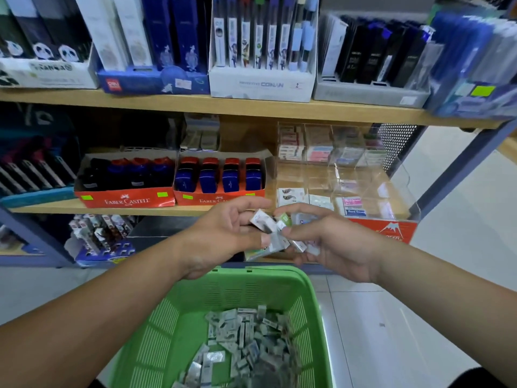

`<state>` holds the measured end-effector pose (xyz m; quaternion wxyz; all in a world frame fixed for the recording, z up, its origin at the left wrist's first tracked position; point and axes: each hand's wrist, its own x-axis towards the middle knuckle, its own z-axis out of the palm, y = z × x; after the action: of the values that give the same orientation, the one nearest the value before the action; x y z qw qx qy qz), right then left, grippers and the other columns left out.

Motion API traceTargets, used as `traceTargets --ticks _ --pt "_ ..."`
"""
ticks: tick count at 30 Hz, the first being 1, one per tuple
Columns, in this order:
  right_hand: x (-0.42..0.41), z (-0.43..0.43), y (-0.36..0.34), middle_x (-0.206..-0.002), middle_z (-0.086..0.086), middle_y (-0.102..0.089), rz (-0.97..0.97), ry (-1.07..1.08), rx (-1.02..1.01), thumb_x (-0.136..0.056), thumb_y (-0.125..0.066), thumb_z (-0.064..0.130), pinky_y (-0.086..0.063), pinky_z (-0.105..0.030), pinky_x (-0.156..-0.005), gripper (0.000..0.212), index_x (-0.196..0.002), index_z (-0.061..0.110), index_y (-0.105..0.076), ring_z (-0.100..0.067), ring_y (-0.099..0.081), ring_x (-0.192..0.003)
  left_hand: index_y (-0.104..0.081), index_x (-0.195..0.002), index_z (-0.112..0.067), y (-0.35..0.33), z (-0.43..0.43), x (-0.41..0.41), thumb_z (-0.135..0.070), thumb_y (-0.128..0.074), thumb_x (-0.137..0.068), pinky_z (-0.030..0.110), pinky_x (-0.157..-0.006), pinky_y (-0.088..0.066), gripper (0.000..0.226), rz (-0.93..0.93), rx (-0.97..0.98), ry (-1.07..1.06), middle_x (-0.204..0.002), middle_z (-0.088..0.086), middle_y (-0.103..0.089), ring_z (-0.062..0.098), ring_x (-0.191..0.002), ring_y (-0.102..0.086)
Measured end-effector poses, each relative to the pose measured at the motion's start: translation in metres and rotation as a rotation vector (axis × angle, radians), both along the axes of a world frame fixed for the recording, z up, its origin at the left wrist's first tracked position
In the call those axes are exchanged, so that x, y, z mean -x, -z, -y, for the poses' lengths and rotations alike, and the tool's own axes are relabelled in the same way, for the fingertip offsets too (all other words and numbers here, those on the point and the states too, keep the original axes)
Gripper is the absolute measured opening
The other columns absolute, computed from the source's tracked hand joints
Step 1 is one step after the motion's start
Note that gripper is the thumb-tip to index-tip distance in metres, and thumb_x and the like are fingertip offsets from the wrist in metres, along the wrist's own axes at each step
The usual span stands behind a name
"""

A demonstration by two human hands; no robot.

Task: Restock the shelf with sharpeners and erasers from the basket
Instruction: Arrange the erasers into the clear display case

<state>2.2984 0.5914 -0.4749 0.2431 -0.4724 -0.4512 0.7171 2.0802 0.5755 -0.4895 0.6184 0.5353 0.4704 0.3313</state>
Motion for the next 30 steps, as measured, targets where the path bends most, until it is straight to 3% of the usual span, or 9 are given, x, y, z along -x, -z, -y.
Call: traceTargets --ticks 3,6,10,13,16,19,24,27,30 --pt "0.003 -0.005 0.0 -0.111 -0.01 -0.075 0.007 0.025 -0.024 -0.081 -0.085 0.024 -0.054 -0.034 -0.069 0.044 -0.124 0.023 -0.071 -0.025 -0.065 -0.093 -0.052 -0.143 -0.018 0.004 -0.008 -0.01 0.009 -0.073 -0.087 0.036 -0.101 -0.056 0.066 0.025 -0.012 -0.06 -0.116 0.01 -0.076 0.028 -0.114 -0.07" --pt "0.008 -0.009 0.006 -0.12 -0.012 -0.076 -0.017 0.133 -0.031 -0.08 -0.087 0.013 -0.06 -0.04 -0.078 0.053 -0.128 0.024 -0.067 -0.031 -0.074 -0.11 -0.046 -0.148 -0.018 0.006 -0.015 -0.018 0.007 -0.073 -0.087 0.031 -0.095 -0.058 0.071 0.075 -0.013 -0.135 -0.11 0.01 -0.078 0.026 -0.109 -0.073" --pt "0.008 -0.017 0.006 -0.119 -0.012 -0.077 -0.098 0.194 0.007 -0.091 -0.075 0.008 -0.061 -0.046 -0.093 0.04 -0.128 0.019 -0.066 -0.032 -0.072 -0.114 -0.042 -0.152 -0.026 0.007 -0.015 -0.024 0.002 -0.076 -0.087 0.038 -0.082 -0.063 0.078 0.018 -0.058 -0.123 -0.109 0.003 -0.078 0.017 -0.092 -0.072" --pt "0.004 -0.02 0.006 -0.116 -0.011 -0.078 -0.11 0.161 0.041 -0.094 -0.072 0.011 -0.062 -0.044 -0.087 0.034 -0.127 0.018 -0.066 -0.026 -0.076 -0.101 -0.045 -0.151 -0.028 0.01 -0.013 -0.025 -0.005 -0.078 -0.088 0.032 -0.088 -0.061 0.074 -0.077 -0.132 -0.114 -0.115 -0.009 -0.076 0.008 -0.1 -0.071" --pt "0.002 -0.02 0.012 -0.115 -0.012 -0.078 -0.075 0.157 0.029 -0.089 -0.077 0.006 -0.061 -0.043 -0.084 0.042 -0.128 0.018 -0.065 -0.025 -0.074 -0.092 -0.046 -0.152 -0.028 0.01 -0.011 -0.028 -0.009 -0.079 -0.089 0.029 -0.1 -0.055 0.073 -0.15 -0.182 -0.082 -0.121 -0.018 -0.073 0.004 -0.112 -0.069" --pt "0.002 -0.022 0.014 -0.11 -0.017 -0.078 -0.046 0.23 -0.008 -0.089 -0.075 0.0 -0.059 -0.043 -0.078 0.039 -0.124 0.015 -0.068 -0.028 -0.072 -0.085 -0.047 -0.15 -0.025 0.009 -0.012 -0.033 -0.001 -0.079 -0.087 0.017 -0.091 -0.054 0.074 -0.131 -0.177 -0.112 -0.118 -0.015 -0.075 0.009 -0.108 -0.072" --pt "-0.011 -0.032 0.007 -0.109 -0.022 -0.076 -0.087 0.282 -0.019 -0.09 -0.07 0.001 -0.06 -0.037 -0.064 0.033 -0.123 0.006 -0.068 -0.028 -0.074 -0.081 -0.061 -0.133 -0.022 0.0 -0.015 -0.05 0.002 -0.079 -0.086 0.016 -0.081 -0.056 0.055 -0.122 -0.244 -0.176 -0.097 -0.018 -0.076 0.002 -0.088 -0.072" --pt "-0.023 -0.031 0.005 -0.11 -0.017 -0.077 -0.111 0.285 -0.04 -0.09 -0.069 -0.002 -0.059 -0.038 -0.071 0.038 -0.122 0.018 -0.07 -0.028 -0.075 -0.087 -0.061 -0.131 -0.031 -0.002 -0.014 -0.059 0.0 -0.078 -0.087 0.017 -0.079 -0.056 0.056 -0.138 -0.271 -0.158 -0.095 -0.022 -0.073 0.002 -0.083 -0.071" --pt "-0.029 -0.028 0.007 -0.111 -0.013 -0.078 -0.107 0.288 -0.08 -0.089 -0.07 -0.005 -0.059 -0.041 -0.079 0.04 -0.122 0.017 -0.07 -0.028 -0.074 -0.094 -0.06 -0.139 -0.027 0.001 -0.013 -0.063 -0.005 -0.077 -0.09 0.021 -0.089 -0.056 0.057 -0.179 -0.291 -0.136 -0.101 -0.01 -0.076 0.011 -0.095 -0.072"
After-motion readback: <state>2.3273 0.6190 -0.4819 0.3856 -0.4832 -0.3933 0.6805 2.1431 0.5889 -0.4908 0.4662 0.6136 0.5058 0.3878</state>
